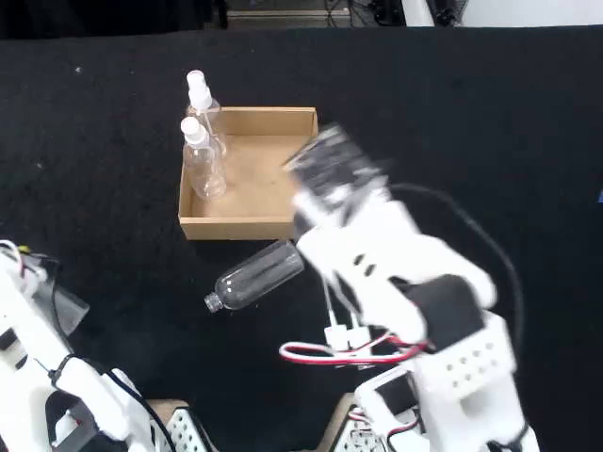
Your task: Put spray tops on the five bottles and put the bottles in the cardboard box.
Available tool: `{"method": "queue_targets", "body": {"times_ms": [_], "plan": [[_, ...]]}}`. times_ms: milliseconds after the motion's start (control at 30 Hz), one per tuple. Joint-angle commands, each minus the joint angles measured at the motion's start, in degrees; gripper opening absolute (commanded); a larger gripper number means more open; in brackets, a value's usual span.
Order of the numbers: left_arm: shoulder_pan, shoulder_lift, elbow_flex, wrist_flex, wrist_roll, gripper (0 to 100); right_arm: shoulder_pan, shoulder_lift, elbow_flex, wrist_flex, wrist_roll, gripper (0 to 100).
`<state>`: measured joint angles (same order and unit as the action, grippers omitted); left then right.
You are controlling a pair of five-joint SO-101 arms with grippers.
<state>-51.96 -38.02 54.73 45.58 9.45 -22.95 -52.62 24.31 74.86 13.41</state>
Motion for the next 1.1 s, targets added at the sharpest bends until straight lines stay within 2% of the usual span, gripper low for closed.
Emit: {"method": "queue_targets", "body": {"times_ms": [0, 133, 333, 533, 733, 867, 1067], "plan": [[6.4, -2.3, -0.6, -0.6, -0.1, 6, 2.4, -1.3, -8.6, -4.1, -7.3, 2.9], [10.2, -2.3, -2.9, -1.6, -0.2, 6, 2.6, -1.4, -13.1, -9.2, -12.3, 2.9], [15.2, -2.3, -11.0, -1.8, -0.2, 6, 2.7, -1.4, -20.7, -11.1, -12.7, 2.9], [16.0, -4.5, -12.1, 0.4, 0.1, 6, 2.4, -1.4, -26.8, -10.7, -12.8, 2.9], [18.0, -19.0, -11.7, 9.8, 0.1, 6, 2.4, -1.4, -27.3, -11.0, -12.8, 2.9], [21.1, -30.8, -5.1, 6.3, -0.2, 7, 2.3, -1.4, -27.8, -11.3, -13.5, 2.9], [28.9, -42.4, 2.4, 2.3, -0.2, 7, 2.6, -1.4, -27.9, -14.6, -20.7, 2.9]]}}
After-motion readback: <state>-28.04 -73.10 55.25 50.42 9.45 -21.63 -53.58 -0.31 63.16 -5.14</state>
